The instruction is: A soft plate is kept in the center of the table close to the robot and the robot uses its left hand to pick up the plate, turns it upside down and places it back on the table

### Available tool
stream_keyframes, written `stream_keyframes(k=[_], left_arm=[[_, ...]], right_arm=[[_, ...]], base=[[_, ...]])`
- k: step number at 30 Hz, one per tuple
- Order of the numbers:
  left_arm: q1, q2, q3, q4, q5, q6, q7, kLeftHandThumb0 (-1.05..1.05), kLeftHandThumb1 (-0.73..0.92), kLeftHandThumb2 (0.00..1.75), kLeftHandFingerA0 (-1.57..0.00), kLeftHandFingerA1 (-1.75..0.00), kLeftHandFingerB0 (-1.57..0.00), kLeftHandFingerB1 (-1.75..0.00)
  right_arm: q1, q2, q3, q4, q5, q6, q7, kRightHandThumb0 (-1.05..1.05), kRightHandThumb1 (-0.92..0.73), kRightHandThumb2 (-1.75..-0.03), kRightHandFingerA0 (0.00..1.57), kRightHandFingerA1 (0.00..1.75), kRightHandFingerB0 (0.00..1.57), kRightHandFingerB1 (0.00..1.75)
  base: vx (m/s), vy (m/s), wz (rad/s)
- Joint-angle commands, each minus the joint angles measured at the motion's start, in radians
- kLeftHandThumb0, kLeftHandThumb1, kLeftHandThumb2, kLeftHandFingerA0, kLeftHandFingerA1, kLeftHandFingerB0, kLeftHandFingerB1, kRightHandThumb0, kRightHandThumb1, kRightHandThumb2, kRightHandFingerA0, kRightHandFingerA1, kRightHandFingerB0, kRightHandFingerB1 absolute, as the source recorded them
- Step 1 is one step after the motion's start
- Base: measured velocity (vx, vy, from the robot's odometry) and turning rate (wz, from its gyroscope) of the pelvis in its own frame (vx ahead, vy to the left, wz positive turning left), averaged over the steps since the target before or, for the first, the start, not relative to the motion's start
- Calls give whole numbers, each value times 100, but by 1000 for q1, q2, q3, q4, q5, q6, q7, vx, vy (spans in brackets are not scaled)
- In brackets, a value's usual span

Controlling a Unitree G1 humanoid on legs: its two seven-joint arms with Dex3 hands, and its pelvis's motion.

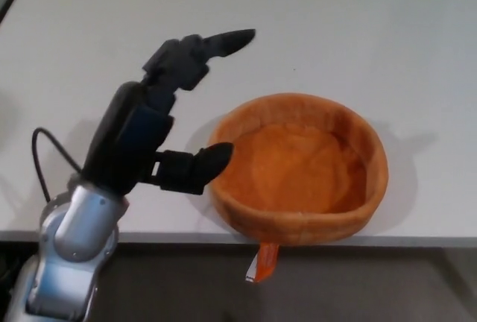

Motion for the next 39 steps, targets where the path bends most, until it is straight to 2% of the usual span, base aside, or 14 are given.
stream_keyframes(k=[1, 7, 8, 13, 14, 15, 20, 21, 22, 24, 25, 32, 34, 39], left_arm=[[-47, 61, -93, 52, 254, 56, 73, -105, 76, 119, 0, -59, -10, -48], [-87, 99, -156, 126, 339, 77, 117, -105, 71, 118, 0, -58, -12, -47], [-91, 102, -161, 134, 344, 82, 117, -105, 92, 71, 0, -71, -1, -54], [-127, 135, -222, 212, 384, 116, 111, -105, 63, 114, -2, -67, -6, -51], [-137, 146, -240, 231, 386, 117, 99, -105, 84, 71, 0, -77, 0, -56], [-146, 154, -253, 247, 399, 117, 98, -105, 59, 106, -1, -69, -1, -53], [-191, 192, -315, 314, 424, 120, 97, -105, 60, 113, -5, -73, 0, -60], [-202, 200, -324, 323, 418, 127, 74, -55, 5, 90, -2, -61, 0, -58], [-207, 205, -327, 329, 406, 131, 63, -55, 4, 89, -2, -61, 0, -58], [-212, 210, -328, 352, 382, 127, 63, -50, 4, 89, -10, -63, -7, -60], [-214, 212, -328, 364, 371, 125, 62, -105, 78, 78, -11, -86, -9, -71], [-267, 233, -341, 444, 366, 144, 25, -105, 51, 113, -26, -87, -8, -65], [-287, 235, -360, 465, 388, 167, 12, -105, 74, 74, -17, -101, -13, -82], [-320, 221, -412, 504, 420, 187, 16, -105, 74, 73, -21, -98, -13, -80]], right_arm=[[6, 0, -1, -8, -1, 7, -10, -75, -92, -72, 25, 40, 13, 25], [9, -3, -2, -33, 19, 37, -7, -74, -92, -69, 26, 39, 15, 25], [10, -2, -1, -36, 20, 39, -7, -73, -92, -69, 26, 40, 15, 26], [15, -3, 2, -64, 33, 68, -3, -70, -74, -104, 20, 52, 7, 41], [16, -2, 1, -71, 44, 83, -1, -70, -73, -103, 20, 52, 7, 41], [16, -3, 0, -75, 38, 86, -6, -70, -73, -104, 20, 52, 7, 42], [18, 5, -1, -85, 47, 99, -3, -67, -72, -103, 21, 53, 8, 42], [15, 4, -2, -80, 43, 103, -5, -68, -72, -102, 21, 53, 7, 42], [13, 2, -3, -74, 44, 107, -1, -68, -71, -102, 20, 51, 6, 41], [7, 1, -5, -63, 52, 109, 7, -68, -71, -102, 21, 51, 7, 41], [7, 2, -7, -62, 56, 111, 10, -66, -72, -102, 21, 51, 7, 41], [10, 6, -11, -73, 89, 143, 23, -66, -70, -101, 21, 52, 7, 41], [13, 2, -13, -77, 80, 151, 15, -66, -70, -101, 22, 51, 8, 42], [-2, 2, -17, -65, 94, 150, 33, -66, -70, -100, 23, 53, 9, 42]], base=[[0, 0, 0], [0, 0, 0], [0, 0, 0], [0, 0, 0], [0, 0, 0], [0, 0, 0], [0, 0, 0], [0, 0, 0], [0, 0, 0], [0, 0, 0], [0, 0, 0], [0, 0, 0], [0, 0, 0], [0, 0, 0]])
